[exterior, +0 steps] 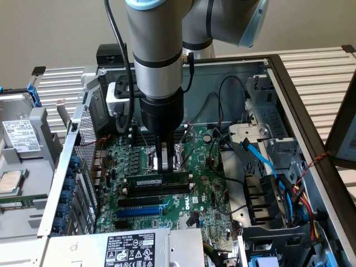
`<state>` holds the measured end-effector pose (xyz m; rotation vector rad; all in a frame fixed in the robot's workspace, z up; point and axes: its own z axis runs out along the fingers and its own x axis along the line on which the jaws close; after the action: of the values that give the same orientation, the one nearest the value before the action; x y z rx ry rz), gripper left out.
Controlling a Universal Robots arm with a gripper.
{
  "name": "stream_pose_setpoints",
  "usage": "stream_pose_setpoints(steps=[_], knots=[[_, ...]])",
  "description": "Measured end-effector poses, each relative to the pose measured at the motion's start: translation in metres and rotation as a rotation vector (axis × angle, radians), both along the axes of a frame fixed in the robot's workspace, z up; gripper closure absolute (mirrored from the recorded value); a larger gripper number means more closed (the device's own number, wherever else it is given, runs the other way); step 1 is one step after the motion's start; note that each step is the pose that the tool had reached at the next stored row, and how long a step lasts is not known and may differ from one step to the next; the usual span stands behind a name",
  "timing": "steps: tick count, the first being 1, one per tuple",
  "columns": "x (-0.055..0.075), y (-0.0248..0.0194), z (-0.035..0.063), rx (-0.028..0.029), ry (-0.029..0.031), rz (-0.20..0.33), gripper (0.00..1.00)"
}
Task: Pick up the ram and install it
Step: 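Insert the ram into the slot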
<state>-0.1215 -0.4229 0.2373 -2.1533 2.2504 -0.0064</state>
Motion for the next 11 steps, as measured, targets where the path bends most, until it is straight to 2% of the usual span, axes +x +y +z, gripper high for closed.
stream_pose_setpoints(steps=[11], knots=[[-0.0001, 0.0, -0.0045, 0.0011, -0.0005, 0.0, 0.88]])
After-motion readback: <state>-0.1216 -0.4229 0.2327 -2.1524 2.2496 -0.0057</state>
